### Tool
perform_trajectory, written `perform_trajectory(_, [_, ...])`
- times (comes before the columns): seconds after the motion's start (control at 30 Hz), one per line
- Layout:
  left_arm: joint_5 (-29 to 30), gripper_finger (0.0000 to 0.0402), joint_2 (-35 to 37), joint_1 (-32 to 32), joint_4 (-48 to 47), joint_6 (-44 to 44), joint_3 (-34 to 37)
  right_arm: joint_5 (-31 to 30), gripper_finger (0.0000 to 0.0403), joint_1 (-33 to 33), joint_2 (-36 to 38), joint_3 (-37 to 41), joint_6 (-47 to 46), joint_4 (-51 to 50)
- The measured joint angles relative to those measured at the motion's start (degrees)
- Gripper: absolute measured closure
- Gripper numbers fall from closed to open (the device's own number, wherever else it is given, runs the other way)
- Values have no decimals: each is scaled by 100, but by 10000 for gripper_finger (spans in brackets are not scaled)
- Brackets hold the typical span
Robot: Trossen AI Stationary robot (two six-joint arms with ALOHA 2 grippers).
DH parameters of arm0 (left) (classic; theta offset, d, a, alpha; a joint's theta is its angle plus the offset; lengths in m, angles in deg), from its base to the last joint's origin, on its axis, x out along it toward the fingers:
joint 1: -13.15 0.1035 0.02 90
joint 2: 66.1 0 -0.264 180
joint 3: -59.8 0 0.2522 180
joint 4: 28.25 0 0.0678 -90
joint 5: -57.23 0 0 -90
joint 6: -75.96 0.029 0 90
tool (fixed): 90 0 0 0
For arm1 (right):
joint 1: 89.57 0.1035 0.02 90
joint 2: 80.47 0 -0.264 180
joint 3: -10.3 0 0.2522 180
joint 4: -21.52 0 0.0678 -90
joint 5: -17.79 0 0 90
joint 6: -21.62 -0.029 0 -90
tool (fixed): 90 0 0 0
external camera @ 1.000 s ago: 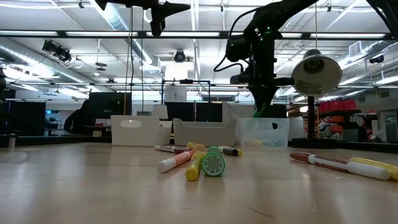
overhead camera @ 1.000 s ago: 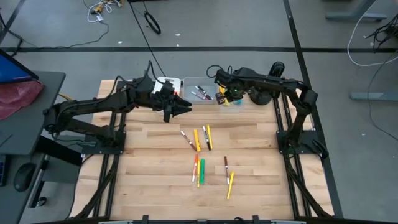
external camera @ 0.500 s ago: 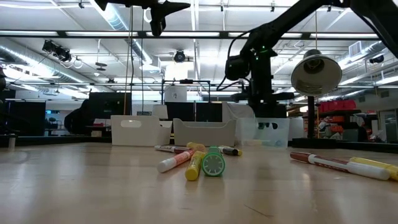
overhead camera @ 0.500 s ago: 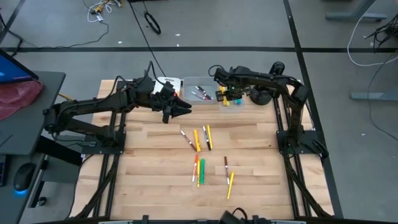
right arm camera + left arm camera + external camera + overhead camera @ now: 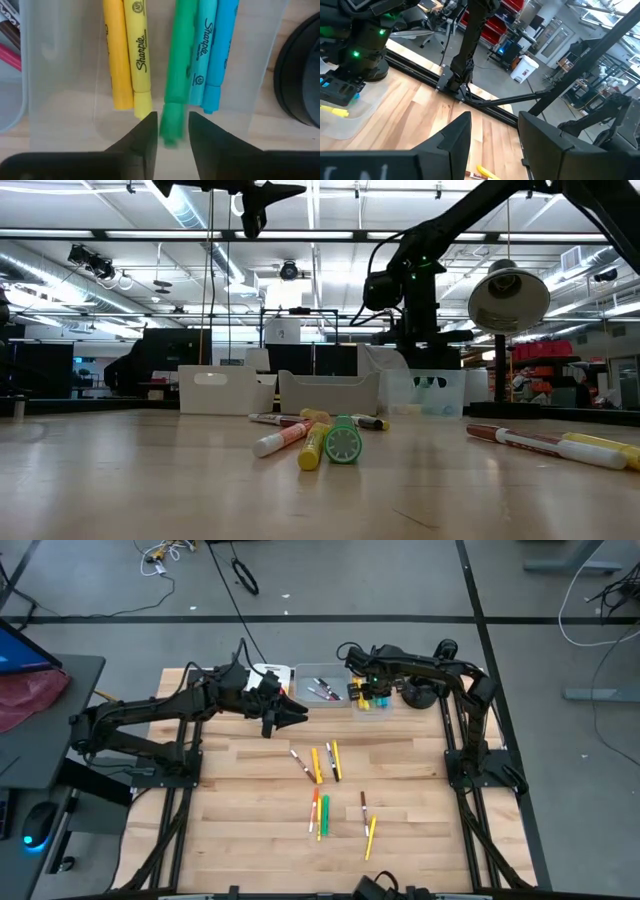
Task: Pick & Place Markers
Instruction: Put the green highlighter pen into the transparent bin, then put the brown marker pen into the gray bin
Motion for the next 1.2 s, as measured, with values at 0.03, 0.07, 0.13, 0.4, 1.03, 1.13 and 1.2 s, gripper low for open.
perform_trajectory(0.03, [2, 232, 0, 0, 2, 0, 0, 0, 284, 2, 2, 0, 2, 2])
perform_trajectory(0.07, [2, 232, 0, 0, 0, 0, 0, 0, 280, 2, 2, 0, 2, 2])
perform_trajectory(0.13, [2, 232, 0, 0, 0, -1, 0, 0, 271, 2, 2, 0, 51, 2])
perform_trajectory(0.4, [14, 232, 0, 0, 2, -7, 0, -28, 222, 63, 337, 4, 325, 90])
perform_trajectory(1.03, [222, 232, 0, 2, 4, 0, 0, 5, 186, 2103, 2318, 4, 2097, 1218])
perform_trajectory(1.13, [391, 232, 0, -52, 4, -2, 0, 1, 185, 2532, 2563, 4, 2376, 1215])
perform_trajectory(1.2, [643, 234, 0, -163, 4, -5, 0, -91, 185, 2803, 2752, 4, 2516, 1134])
